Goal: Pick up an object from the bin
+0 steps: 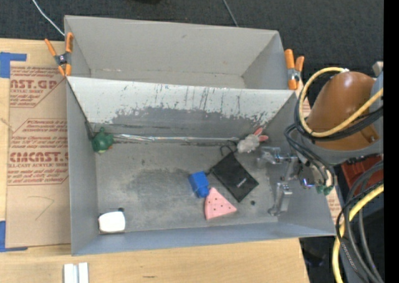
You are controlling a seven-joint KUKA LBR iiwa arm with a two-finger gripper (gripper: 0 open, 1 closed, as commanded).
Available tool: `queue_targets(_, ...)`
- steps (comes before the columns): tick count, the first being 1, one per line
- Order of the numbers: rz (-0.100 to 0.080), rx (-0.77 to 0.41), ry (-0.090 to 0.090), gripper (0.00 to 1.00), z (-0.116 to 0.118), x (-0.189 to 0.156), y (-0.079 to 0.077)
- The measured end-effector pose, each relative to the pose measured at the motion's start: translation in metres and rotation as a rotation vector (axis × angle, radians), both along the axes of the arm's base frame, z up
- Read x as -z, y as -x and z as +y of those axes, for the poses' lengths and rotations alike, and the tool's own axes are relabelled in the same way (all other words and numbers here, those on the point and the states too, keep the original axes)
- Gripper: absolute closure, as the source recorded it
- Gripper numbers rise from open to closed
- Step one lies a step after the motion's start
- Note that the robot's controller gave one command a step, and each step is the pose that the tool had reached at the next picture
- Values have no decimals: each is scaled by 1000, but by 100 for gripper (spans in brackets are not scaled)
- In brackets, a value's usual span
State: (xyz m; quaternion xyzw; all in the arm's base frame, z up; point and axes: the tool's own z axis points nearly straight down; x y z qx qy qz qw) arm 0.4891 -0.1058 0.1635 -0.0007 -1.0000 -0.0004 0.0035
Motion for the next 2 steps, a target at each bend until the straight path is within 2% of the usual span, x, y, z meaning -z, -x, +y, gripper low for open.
queue_targets(1,-8,-2,1,0,1,-4,-2)
queue_targets(2,-7,-129,0,0,43,86,-56)
